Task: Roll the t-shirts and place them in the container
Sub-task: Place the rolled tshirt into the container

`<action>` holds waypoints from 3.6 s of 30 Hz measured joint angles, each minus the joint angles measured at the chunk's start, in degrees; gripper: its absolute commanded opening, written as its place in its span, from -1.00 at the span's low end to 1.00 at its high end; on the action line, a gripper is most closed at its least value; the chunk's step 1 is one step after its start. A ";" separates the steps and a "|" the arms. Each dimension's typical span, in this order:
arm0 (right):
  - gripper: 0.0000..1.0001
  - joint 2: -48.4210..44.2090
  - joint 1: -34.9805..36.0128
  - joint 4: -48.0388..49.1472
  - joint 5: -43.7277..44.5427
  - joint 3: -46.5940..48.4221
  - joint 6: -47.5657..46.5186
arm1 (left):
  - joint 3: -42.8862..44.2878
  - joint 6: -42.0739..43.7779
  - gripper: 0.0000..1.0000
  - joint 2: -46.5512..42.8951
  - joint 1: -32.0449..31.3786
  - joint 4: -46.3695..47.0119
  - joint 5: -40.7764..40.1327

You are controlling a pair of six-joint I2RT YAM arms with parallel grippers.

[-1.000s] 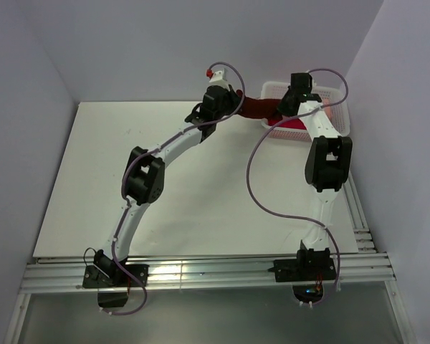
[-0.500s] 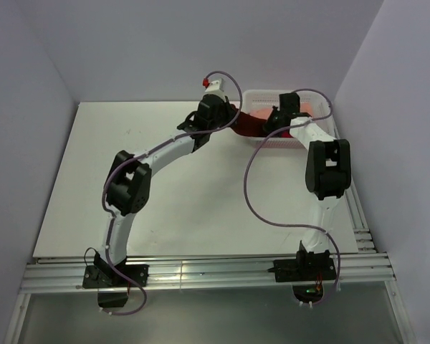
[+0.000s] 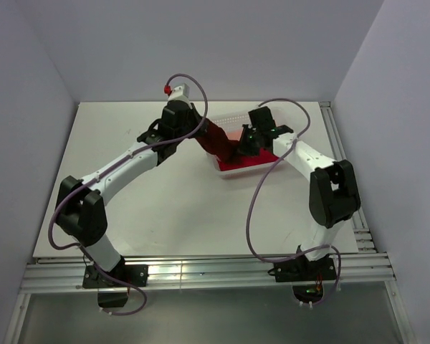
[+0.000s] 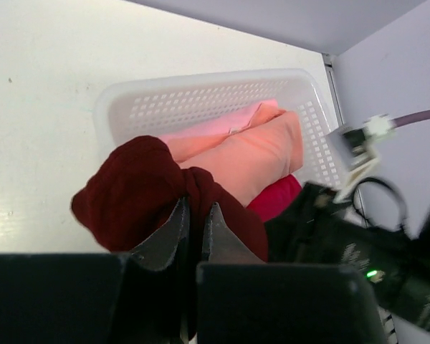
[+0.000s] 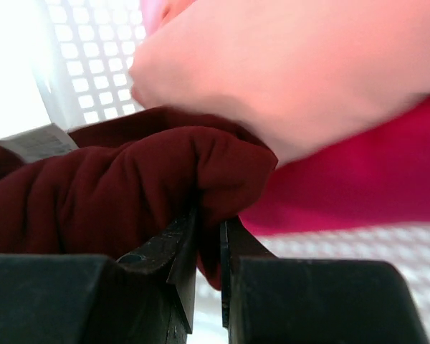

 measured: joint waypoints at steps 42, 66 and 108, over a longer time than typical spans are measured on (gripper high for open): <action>-1.00 4.11 -22.01 -13.16 -3.10 9.44 -13.09 | -4.28 -18.01 -0.99 11.65 -10.01 2.64 -7.32; -0.04 6.45 -21.66 -15.39 12.79 12.50 -12.35 | -0.70 -19.58 -0.21 16.15 -11.67 2.12 -9.86; -1.00 1.44 -18.03 -2.21 0.17 2.47 -8.61 | 9.75 -8.11 -0.25 14.53 -13.81 -6.69 -9.27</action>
